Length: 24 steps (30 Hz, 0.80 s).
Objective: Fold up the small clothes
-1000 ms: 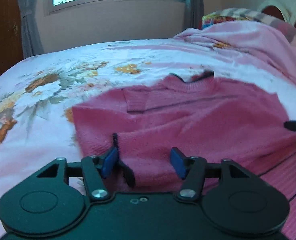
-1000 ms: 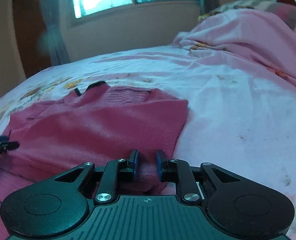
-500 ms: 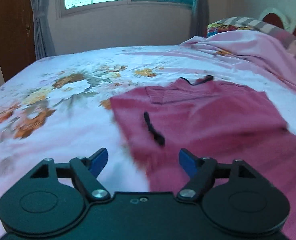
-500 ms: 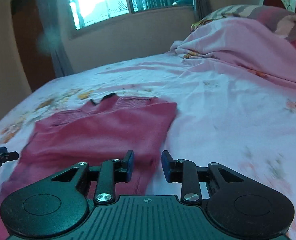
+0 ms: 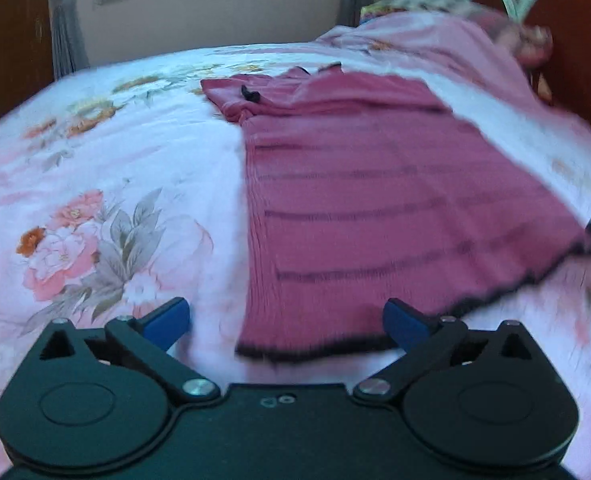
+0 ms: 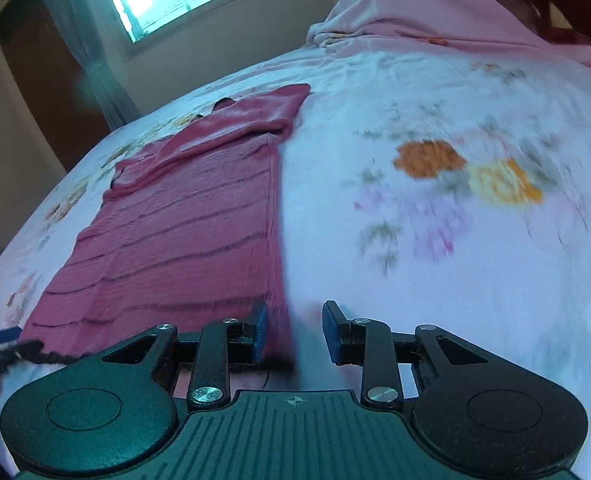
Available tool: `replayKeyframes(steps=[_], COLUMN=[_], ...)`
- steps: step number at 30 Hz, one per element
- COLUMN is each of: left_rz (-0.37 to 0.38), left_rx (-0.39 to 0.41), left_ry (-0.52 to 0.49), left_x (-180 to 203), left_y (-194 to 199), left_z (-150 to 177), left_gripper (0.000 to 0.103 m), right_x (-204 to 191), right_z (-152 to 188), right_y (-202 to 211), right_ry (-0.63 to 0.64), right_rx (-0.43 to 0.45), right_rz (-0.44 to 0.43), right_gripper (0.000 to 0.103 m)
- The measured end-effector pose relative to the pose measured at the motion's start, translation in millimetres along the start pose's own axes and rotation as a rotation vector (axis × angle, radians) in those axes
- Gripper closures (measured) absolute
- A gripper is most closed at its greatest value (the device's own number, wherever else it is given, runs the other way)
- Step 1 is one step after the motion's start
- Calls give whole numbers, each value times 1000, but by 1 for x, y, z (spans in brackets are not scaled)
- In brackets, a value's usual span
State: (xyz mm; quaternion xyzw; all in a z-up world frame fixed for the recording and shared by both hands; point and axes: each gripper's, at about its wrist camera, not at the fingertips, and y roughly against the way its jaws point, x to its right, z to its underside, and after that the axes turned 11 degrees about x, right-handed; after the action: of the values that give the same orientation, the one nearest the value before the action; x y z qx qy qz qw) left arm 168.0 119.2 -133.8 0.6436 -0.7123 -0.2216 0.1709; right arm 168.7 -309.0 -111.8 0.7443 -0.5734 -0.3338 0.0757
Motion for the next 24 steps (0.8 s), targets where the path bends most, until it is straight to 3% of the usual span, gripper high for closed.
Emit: replayKeyframes(steps=[2,4,8,11,17,24], left_rz=[-14,-7,27,105,189,218], left_rx=[18,33,32,18,-33,-43], left_ry=[-9,1,67,177,257,275], left_x=[3,2,-7,-21,-31,-28], left_y=[3,8,16,17,1,-9], left_z=[6,11,14,10,-3,-7], left_gripper=[1,1,2,5,36,41], right_x=[-4,-8,-10,3,21,24], right_z=[6,9,6,0,-7,-6], right_y=[7,11,15,12,-4,-7], right_ry=[-21,-25,-85,-174,-263,-267], right_rx=[5,17,37,44,27,20], right_rz=[-2,-8,-32,-46,-98,-140], right_gripper=[55,45,45,45,45,45])
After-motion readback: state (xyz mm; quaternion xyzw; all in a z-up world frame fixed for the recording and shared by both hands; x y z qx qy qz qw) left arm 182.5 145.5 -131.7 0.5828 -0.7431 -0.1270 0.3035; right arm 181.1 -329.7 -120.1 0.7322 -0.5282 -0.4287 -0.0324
